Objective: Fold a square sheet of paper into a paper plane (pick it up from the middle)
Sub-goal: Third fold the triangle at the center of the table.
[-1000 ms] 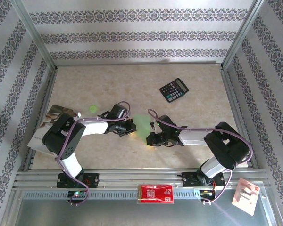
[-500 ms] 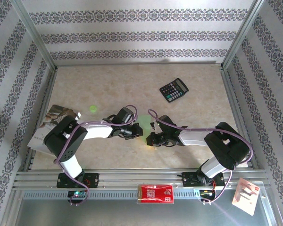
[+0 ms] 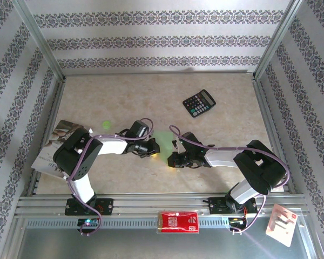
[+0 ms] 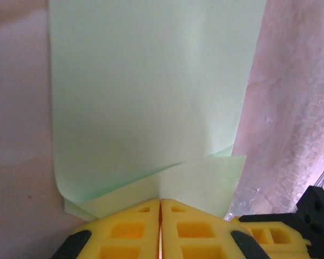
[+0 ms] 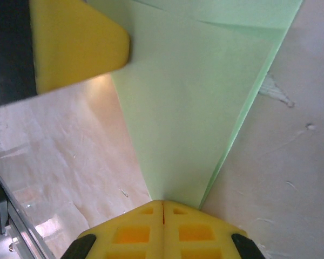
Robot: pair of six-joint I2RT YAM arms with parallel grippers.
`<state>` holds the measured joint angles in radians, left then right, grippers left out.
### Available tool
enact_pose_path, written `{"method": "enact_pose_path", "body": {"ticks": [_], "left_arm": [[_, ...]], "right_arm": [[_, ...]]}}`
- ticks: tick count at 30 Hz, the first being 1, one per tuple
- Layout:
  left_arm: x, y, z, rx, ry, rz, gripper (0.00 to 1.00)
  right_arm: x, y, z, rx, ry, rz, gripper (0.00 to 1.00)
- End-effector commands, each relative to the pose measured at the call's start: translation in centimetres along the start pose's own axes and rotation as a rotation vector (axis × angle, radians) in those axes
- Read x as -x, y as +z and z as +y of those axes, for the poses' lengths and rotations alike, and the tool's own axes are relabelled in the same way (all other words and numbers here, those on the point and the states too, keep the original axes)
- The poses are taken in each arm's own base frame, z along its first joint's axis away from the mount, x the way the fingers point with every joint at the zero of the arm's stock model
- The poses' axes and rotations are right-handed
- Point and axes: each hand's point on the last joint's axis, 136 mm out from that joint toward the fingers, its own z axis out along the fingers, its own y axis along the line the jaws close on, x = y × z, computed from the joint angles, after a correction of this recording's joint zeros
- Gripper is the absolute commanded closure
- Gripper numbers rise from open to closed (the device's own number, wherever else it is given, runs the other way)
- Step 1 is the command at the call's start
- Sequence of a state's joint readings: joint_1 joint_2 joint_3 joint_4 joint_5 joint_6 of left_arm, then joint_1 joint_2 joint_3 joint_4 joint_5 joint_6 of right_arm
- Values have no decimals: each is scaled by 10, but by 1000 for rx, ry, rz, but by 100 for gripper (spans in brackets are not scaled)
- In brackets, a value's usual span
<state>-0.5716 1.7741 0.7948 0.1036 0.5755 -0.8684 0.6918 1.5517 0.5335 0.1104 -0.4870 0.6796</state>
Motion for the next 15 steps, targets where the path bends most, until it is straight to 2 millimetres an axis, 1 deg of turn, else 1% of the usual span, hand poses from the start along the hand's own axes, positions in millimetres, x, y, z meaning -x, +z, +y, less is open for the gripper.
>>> {"method": "enact_pose_path", "body": {"ticks": [1, 4, 6, 13, 15], "left_arm": [[21, -4, 22, 77, -8, -49, 92], [29, -7, 35, 111, -29, -62, 92], [34, -10, 41, 112, -43, -72, 92], [48, -15, 57, 145, -57, -91, 92], [52, -17, 59, 142, -60, -100, 92]], "right_arm": [[-72, -2, -72, -268, 145, 202, 100], [-72, -3, -72, -269, 144, 202, 100], [-72, -3, -72, -269, 143, 202, 100], [-72, -3, -72, -267, 147, 202, 100], [-73, -4, -72, -267, 145, 200, 100]]}}
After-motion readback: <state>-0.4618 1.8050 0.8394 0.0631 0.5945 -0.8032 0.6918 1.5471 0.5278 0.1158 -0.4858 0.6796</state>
